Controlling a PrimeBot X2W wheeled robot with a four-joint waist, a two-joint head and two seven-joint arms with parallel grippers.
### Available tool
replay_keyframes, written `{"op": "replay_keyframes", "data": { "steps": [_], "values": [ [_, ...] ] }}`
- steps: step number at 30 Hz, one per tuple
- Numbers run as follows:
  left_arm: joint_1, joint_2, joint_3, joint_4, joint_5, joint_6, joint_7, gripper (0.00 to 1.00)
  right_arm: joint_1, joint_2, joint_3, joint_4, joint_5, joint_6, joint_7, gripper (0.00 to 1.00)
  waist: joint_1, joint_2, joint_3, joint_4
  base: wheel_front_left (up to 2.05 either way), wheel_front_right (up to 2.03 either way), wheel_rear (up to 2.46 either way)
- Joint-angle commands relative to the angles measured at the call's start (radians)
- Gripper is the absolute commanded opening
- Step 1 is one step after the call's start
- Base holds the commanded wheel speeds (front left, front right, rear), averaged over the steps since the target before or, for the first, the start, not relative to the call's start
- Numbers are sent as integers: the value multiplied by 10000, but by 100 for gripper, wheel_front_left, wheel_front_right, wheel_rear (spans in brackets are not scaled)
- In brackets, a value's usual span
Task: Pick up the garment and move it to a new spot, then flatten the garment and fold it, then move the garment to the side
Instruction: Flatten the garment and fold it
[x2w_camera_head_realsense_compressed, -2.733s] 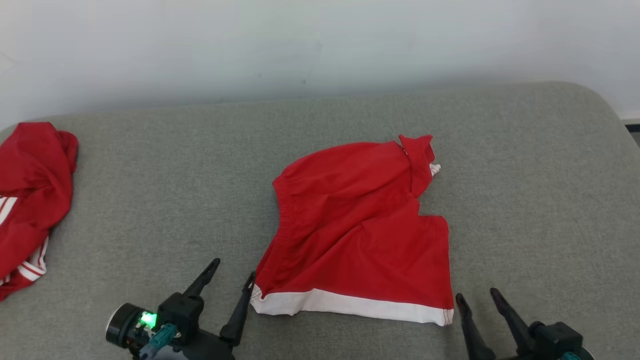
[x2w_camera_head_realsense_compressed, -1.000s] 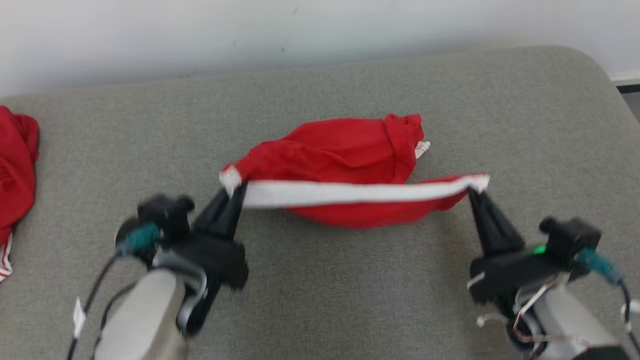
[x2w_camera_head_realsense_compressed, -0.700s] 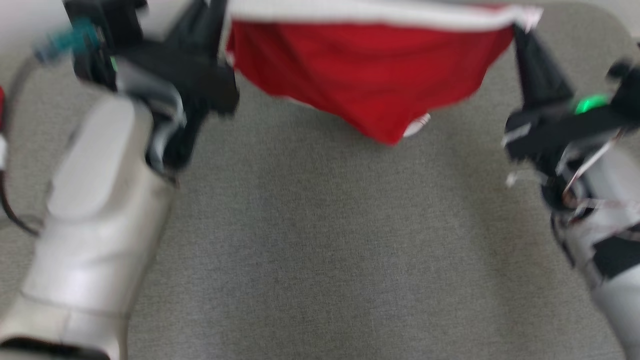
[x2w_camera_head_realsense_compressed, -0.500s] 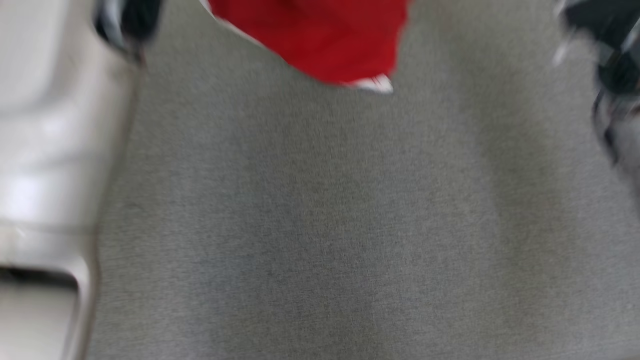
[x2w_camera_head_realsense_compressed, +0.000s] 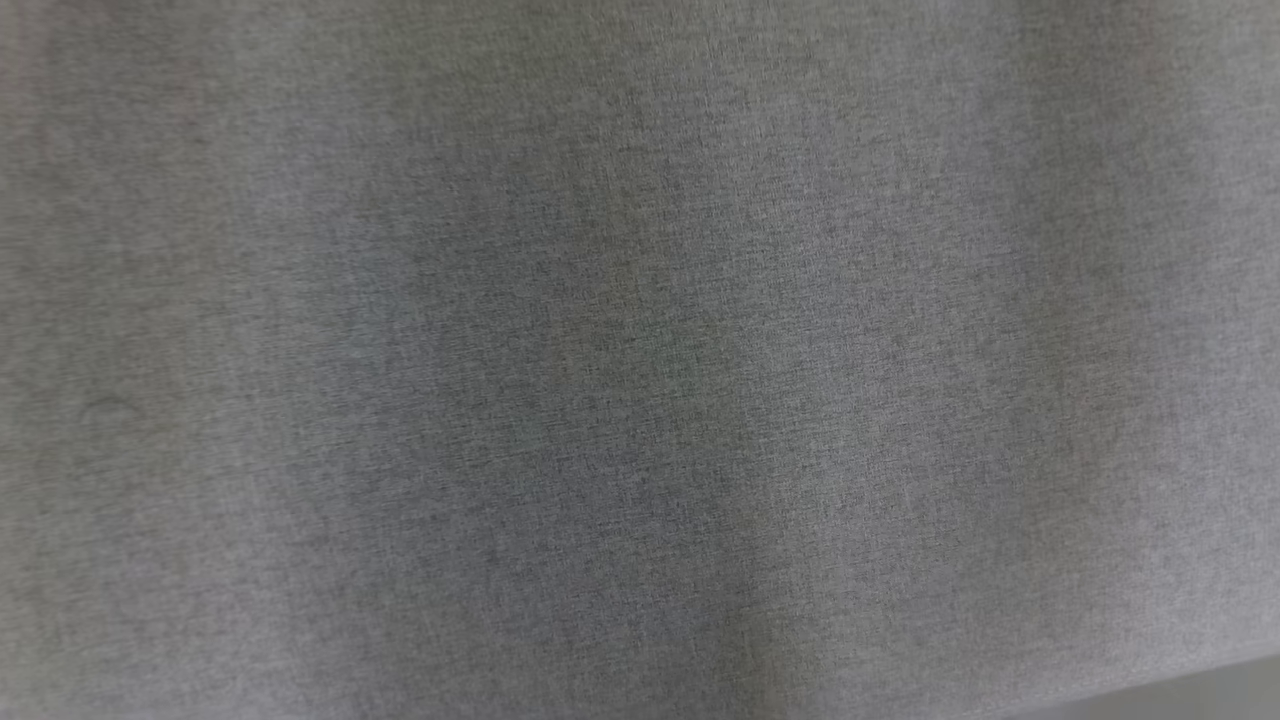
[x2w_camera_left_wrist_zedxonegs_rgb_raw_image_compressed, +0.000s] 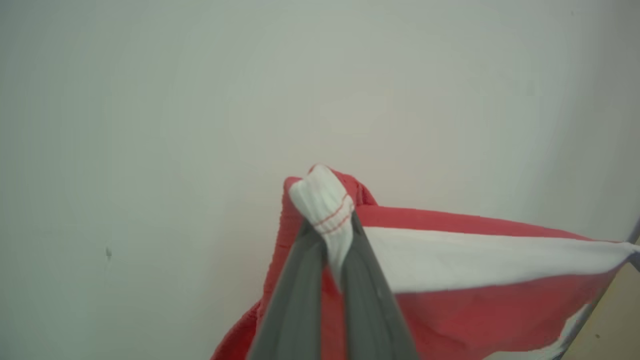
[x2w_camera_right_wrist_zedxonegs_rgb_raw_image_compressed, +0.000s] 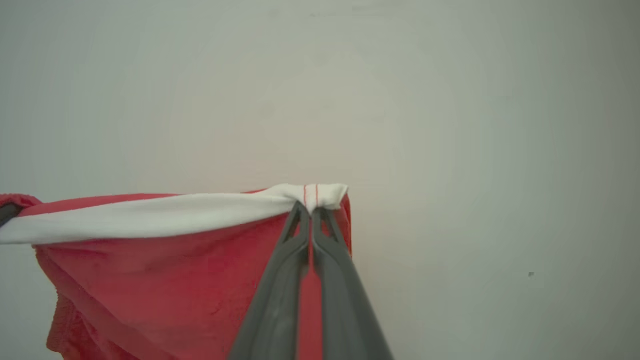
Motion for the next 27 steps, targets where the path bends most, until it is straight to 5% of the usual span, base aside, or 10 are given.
{"op": "replay_keyframes", "data": {
  "steps": [1, 14, 23, 27],
  "values": [
    [-354, -15, 51, 264, -144, -11, -106, 0, -331, 60, 44, 330, -9, -26, -88, 0, -3, -3, 234, -116, 0, 0, 0],
    [468, -263, -57, 1479, -404, -688, -1344, 0, 215, 9, 1197, 778, 565, -26, -823, 0, -3, -3, 564, 131, 0, 0, 0],
    [4441, -423, 104, 410, -1012, -1029, -2233, 0, 3618, -687, 2629, -883, 1126, -26, -1513, 0, -3, -3, -571, 350, 0, 0, 0],
    [6756, -413, 324, -1297, -650, -745, -2249, 0, 5502, -1151, 2844, -1881, 1303, -26, -1620, 0, -3, -3, -1257, 399, 0, 0, 0]
  ]
}}
